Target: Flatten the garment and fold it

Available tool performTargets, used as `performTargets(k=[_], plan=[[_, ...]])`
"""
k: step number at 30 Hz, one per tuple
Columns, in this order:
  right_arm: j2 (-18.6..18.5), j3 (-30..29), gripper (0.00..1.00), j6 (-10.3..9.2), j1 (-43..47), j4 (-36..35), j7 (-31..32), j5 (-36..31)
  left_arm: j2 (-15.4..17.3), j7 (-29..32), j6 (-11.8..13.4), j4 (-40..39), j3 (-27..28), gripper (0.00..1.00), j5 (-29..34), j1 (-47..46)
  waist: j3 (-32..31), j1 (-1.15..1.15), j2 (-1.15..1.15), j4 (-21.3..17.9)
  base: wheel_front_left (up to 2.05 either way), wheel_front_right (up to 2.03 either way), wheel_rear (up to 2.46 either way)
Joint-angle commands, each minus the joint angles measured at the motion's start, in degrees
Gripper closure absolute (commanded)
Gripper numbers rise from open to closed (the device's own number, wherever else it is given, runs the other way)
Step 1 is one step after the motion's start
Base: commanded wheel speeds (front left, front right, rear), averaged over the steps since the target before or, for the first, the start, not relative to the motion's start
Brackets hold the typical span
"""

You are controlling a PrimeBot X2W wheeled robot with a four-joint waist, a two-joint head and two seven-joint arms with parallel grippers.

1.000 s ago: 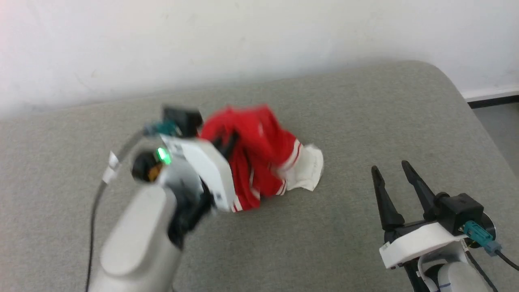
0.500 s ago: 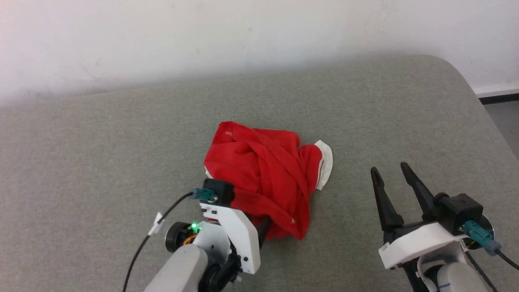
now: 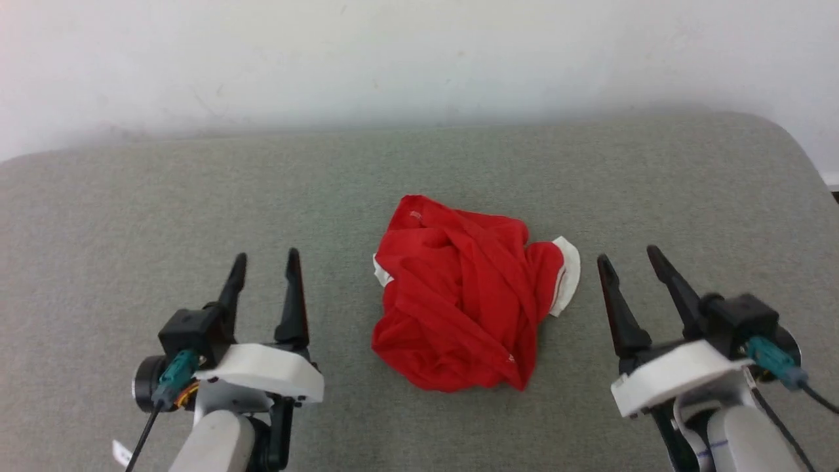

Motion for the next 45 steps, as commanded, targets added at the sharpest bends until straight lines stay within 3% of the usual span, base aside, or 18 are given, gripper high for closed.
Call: performTargets(k=[1,4,8,16,22,23,24,25,26,27,32,36,41,45], plan=[[0.2,0.5,0.00,-0.11,-2.5,-0.3,0.9,-0.6,0.4,-1.8,0.8,-0.1,0.5,0.00,1.5,0.7,0.9,0.00,0.00,1.8,0.00,0.00,0.00],[0.2,2.9,0.00,-0.11,-7.0,0.8,5.0,-2.1,0.2,-3.8,1.6,-0.2,1.4,0.00,4.3,0.6,2.4,0.00,0.00,3.4,0.00,0.00,0.00],[0.2,6.8,0.00,-0.11,-14.5,4.5,13.2,-2.7,-1.4,-4.2,0.9,-2.4,3.4,0.00,7.7,-0.7,5.2,0.00,0.00,5.9,0.00,0.00,0.00],[0.1,9.5,0.00,-0.11,-29.9,17.6,35.6,-1.2,-6.2,-4.2,-3.1,-5.5,7.3,0.00,12.1,-1.4,11.1,0.00,0.00,10.5,0.00,0.00,0.00],[-0.1,10.4,0.00,-0.11,-35.6,25.1,49.2,1.1,-8.1,-4.2,-5.4,-4.7,8.8,0.00,13.1,-2.0,12.9,0.00,0.00,12.7,0.00,0.00,0.00],[-0.1,11.1,0.18,-0.11,-35.9,25.7,51.6,2.0,-8.2,-4.2,-5.6,-4.6,9.1,0.00,13.3,-1.9,12.8,0.00,0.00,12.7,0.00,0.00,0.00],[0.0,11.5,0.55,-0.11,-35.9,26.1,53.6,3.1,-8.4,-4.2,-5.7,-4.4,9.3,0.00,13.4,-1.8,12.7,0.00,0.00,12.7,0.00,0.00,0.00],[0.0,12.2,0.73,-0.11,-35.8,26.0,55.4,4.4,-8.4,-4.2,-5.8,-4.1,9.6,0.00,13.5,-1.6,12.4,0.00,0.00,12.7,0.00,0.00,0.00],[0.0,12.8,0.96,-0.11,-35.6,25.4,56.4,5.9,-8.5,-4.2,-5.9,-3.9,9.8,0.00,13.6,-1.4,12.0,0.00,0.00,12.6,0.00,0.00,0.00],[0.0,13.4,1.00,-0.11,-35.2,24.3,56.5,7.4,-8.6,-4.2,-6.0,-3.6,10.1,0.00,13.7,-1.1,11.5,0.00,0.00,12.5,0.00,0.00,0.00],[-1.2,15.2,1.00,-0.11,-31.9,16.9,52.3,13.2,-8.7,-4.2,-6.2,-2.7,11.5,0.00,14.0,0.3,8.6,0.00,0.00,11.2,0.00,0.00,0.00],[-4.4,18.1,1.00,-0.11,-24.9,5.6,50.5,19.2,-8.7,-4.2,-6.7,-1.9,12.9,0.00,14.8,2.5,4.8,0.00,0.00,9.1,0.00,0.00,0.00],[-9.9,21.6,1.00,-0.11,-11.3,-10.2,54.9,26.9,-8.7,-4.2,-7.2,-1.7,14.7,0.00,15.7,5.3,1.1,0.00,0.00,6.1,0.00,0.00,0.00],[-13.7,20.0,1.00,-0.11,0.6,-16.8,59.5,27.5,-8.7,-4.2,-7.4,-2.0,16.0,0.00,16.2,6.2,0.1,0.00,0.00,4.1,0.00,0.00,0.00]])
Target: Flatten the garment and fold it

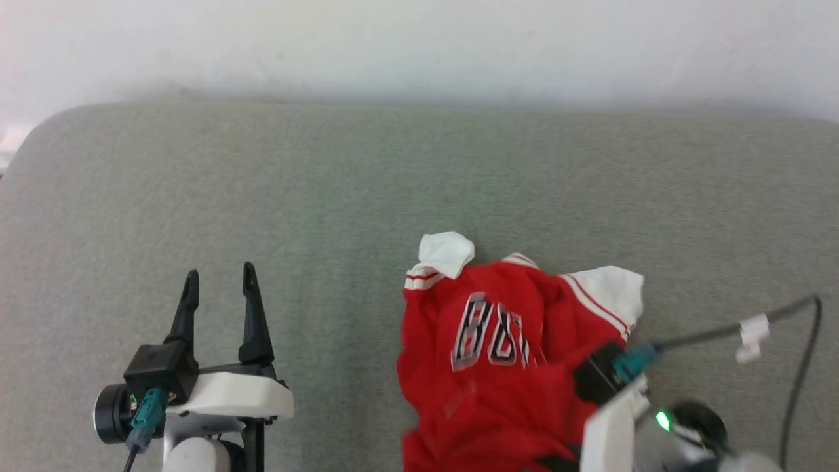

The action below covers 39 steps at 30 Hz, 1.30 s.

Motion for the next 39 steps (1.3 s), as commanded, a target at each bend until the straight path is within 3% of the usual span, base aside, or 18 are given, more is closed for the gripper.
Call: performTargets(k=[1,4,5,6,10,13,18,22,33,39], plan=[[-0.2,-1.0,1.00,-0.05,2.2,-0.5,0.5,-0.7,-0.2,-0.3,-0.3,-0.3,0.3,0.00,0.6,0.5,-2.7,0.01,0.00,-3.5,0.00,0.00,0.00],[0.6,-4.7,0.96,-0.05,8.1,-0.7,0.0,-5.4,-0.3,-0.3,-0.4,-0.6,0.6,0.00,0.8,0.6,-2.6,0.01,0.00,-4.3,0.00,0.00,0.00],[1.3,-6.0,0.54,-0.05,9.4,-0.5,-1.2,-7.6,-0.3,-0.3,-0.5,-0.5,0.6,0.00,0.9,0.6,-2.6,0.01,0.00,-4.5,0.00,0.00,0.00],[2.5,-7.2,0.00,-0.05,10.6,-0.1,-2.6,-9.3,-0.3,-0.3,-0.7,-0.4,0.5,0.00,0.9,0.6,-2.5,0.01,0.00,-4.6,0.00,0.00,0.00],[9.1,-12.2,0.00,-0.05,13.3,0.2,-11.3,-12.8,-0.3,-0.3,-1.2,0.3,-0.4,0.00,1.0,0.5,-2.4,0.01,0.00,-4.9,0.00,0.00,0.00],[11.8,-16.3,0.00,-0.05,13.0,-0.8,-21.3,-15.3,-0.3,-0.3,-1.7,1.1,-1.4,0.00,1.0,0.1,-2.2,0.01,0.00,-5.3,0.00,0.00,0.00],[13.3,-21.8,0.00,-0.05,10.3,-0.5,-35.9,-21.8,-0.3,0.0,-2.7,4.6,-4.7,0.00,1.1,-2.4,-1.2,0.01,0.00,-6.5,0.00,0.00,0.00],[13.7,-24.1,0.00,-0.05,7.8,1.1,-43.5,-25.3,-0.3,4.2,-3.8,9.1,-8.7,0.00,2.6,-8.0,0.1,0.01,0.00,-7.4,0.00,0.00,0.00],[13.8,-21.7,0.00,-0.05,3.8,5.5,-46.6,-24.8,0.1,31.2,-4.9,24.1,-16.3,0.00,6.9,-26.2,4.1,0.01,0.00,-10.3,0.00,0.00,0.00],[13.8,-20.4,0.00,-0.05,2.4,6.1,-46.7,-24.0,4.1,43.8,-4.5,28.9,-17.6,0.00,10.4,-31.3,5.8,0.01,0.00,-12.1,0.00,0.00,0.00]])
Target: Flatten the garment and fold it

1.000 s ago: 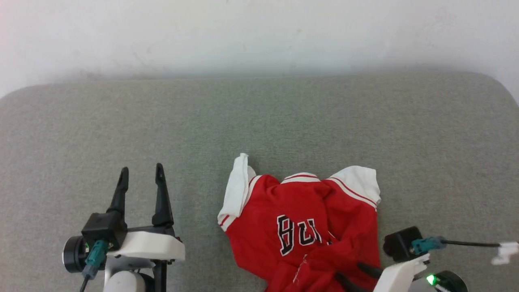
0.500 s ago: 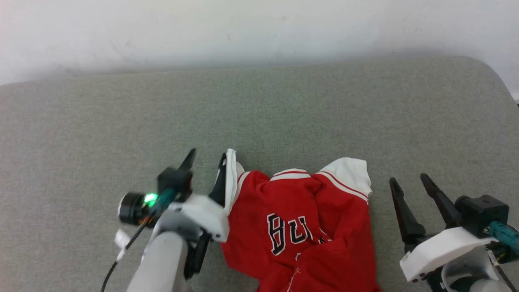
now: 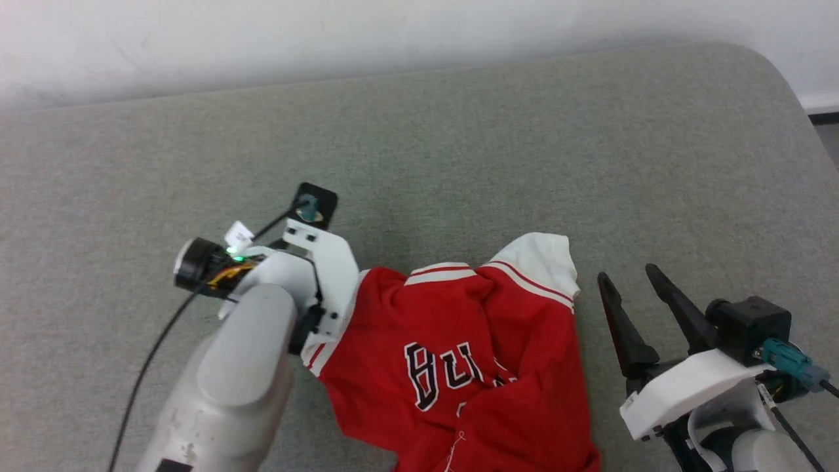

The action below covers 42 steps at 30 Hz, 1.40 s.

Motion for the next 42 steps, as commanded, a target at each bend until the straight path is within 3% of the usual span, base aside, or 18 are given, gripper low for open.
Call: performTargets(k=[1,3,4,5,6,10,13,23,28,34,42], plan=[[0.2,0.0,0.00,-0.04,-1.0,0.2,-0.5,0.5,1.0,1.5,0.1,0.6,0.2,0.00,0.3,-1.2,1.1,-0.01,0.00,-1.2,0.00,0.00,0.00],[0.2,0.0,0.00,-0.04,-1.2,0.4,-0.5,0.6,1.8,4.1,-0.5,1.2,0.2,0.00,0.1,-1.4,1.4,-0.01,0.00,-1.5,0.00,0.00,0.00],[0.2,-0.1,0.00,-0.04,-1.2,0.5,-0.6,0.7,1.9,5.4,-0.9,1.4,0.4,0.14,-0.4,-1.2,1.5,-0.01,0.00,-1.6,0.00,0.00,0.00],[0.2,-0.1,0.00,-0.04,-1.3,0.6,-0.6,0.7,2.1,6.7,-1.4,1.5,0.3,0.60,-0.8,-1.0,1.5,-0.01,0.00,-1.7,0.00,0.00,0.00],[0.2,-0.2,0.00,-0.04,-1.3,0.7,-0.6,0.8,2.3,8.0,-1.9,1.5,0.3,1.00,-1.2,-0.6,1.6,-0.01,0.00,-1.6,0.00,0.00,0.00],[0.2,-0.4,0.00,-0.04,-1.1,1.1,-0.6,1.2,1.8,11.4,-3.8,0.1,0.9,1.00,-4.3,2.1,1.0,-0.01,0.00,-1.2,0.00,0.00,0.00],[0.2,-0.5,0.00,-0.04,-1.2,1.4,-0.7,1.3,2.0,9.1,-3.9,-3.1,1.9,1.00,-6.2,4.4,0.1,-0.01,0.00,-0.4,0.00,0.00,0.00],[0.2,-3.0,0.00,-0.04,-2.2,2.4,-2.3,-1.4,3.0,-12.4,5.4,-17.5,12.9,1.00,-11.5,18.6,-3.2,-0.01,0.00,2.1,0.00,0.00,0.00],[0.2,-3.6,0.00,-0.04,-6.6,7.2,-1.3,-4.2,1.9,-20.5,8.0,-23.7,17.5,1.00,-14.3,27.4,-3.5,-0.01,0.00,3.7,0.00,0.00,0.00],[0.1,-3.4,0.00,-0.04,-15.0,18.6,5.7,-7.2,0.9,-24.3,9.6,-27.1,18.9,1.00,-15.0,32.4,-2.2,-0.01,0.00,6.1,0.00,0.00,0.00],[0.1,-5.7,0.00,-0.04,-23.3,30.2,20.4,-9.4,0.5,-25.0,9.3,-27.3,18.1,1.00,-15.7,31.4,0.1,-0.01,0.00,8.7,0.00,0.00,0.00]])
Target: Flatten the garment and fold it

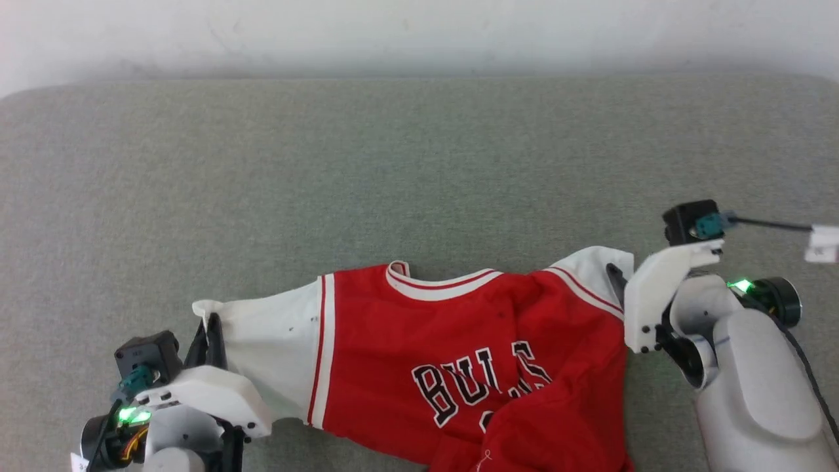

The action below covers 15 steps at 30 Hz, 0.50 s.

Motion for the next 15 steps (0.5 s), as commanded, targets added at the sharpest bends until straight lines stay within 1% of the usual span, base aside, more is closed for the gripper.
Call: performTargets(k=[1,4,5,6,7,8,9,10,12,15], plan=[[0.1,0.0,0.00,-0.04,-1.4,0.7,1.2,-0.4,-0.2,-0.5,-0.2,-0.3,-0.1,1.00,-0.3,-0.8,1.4,0.00,0.00,1.3,0.00,0.00,0.00],[-0.1,0.2,0.00,-0.04,-4.0,3.4,5.9,-0.1,-0.5,-1.0,-0.5,-0.1,-0.8,1.00,-0.4,-1.5,2.5,0.00,0.00,2.0,0.00,0.00,0.00],[-0.3,0.5,0.02,-0.04,-4.7,4.4,7.9,0.2,-0.5,-1.1,-0.6,0.1,-1.0,1.00,-0.6,-1.7,2.8,0.00,0.00,2.2,0.00,0.00,0.00],[-0.6,1.2,0.35,-0.04,-5.1,5.4,10.2,0.2,-0.6,-1.2,-0.8,0.4,-1.1,1.00,-0.7,-1.9,3.0,0.00,0.00,2.4,0.00,0.00,0.00],[-1.0,2.0,0.58,-0.04,-5.4,6.2,12.7,0.4,-0.6,-1.3,-0.9,0.6,-1.2,1.00,-0.8,-2.0,3.0,0.00,0.00,2.5,0.00,0.00,0.00],[-1.4,2.8,0.74,-0.04,-5.7,6.7,15.1,0.9,-0.7,-1.3,-0.9,0.9,-1.3,1.00,-0.9,-2.1,3.1,0.00,0.00,2.6,0.00,0.00,0.00],[-1.8,3.4,0.83,-0.04,-5.9,6.7,17.1,1.5,-0.7,-1.3,-1.0,1.0,-1.4,1.00,-1.0,-2.2,3.2,0.00,0.00,2.6,0.00,0.00,0.00],[-2.1,3.7,0.99,-0.04,-6.2,6.4,18.5,2.1,-0.6,-1.3,-1.0,1.2,-1.4,1.00,-1.0,-2.3,3.2,0.00,0.00,2.7,0.00,0.00,0.00],[-3.0,4.8,1.00,-0.04,-6.5,5.4,21.0,3.4,-0.6,-1.2,-1.2,1.3,-1.8,1.00,-1.1,-2.4,3.2,0.00,0.00,2.8,0.00,0.00,0.00],[-5.3,6.9,1.00,-0.04,-7.4,2.7,22.7,5.2,0.0,-1.0,-1.7,0.8,-2.1,1.00,-1.0,-3.0,3.1,0.00,0.00,2.7,0.00,0.00,0.00]])
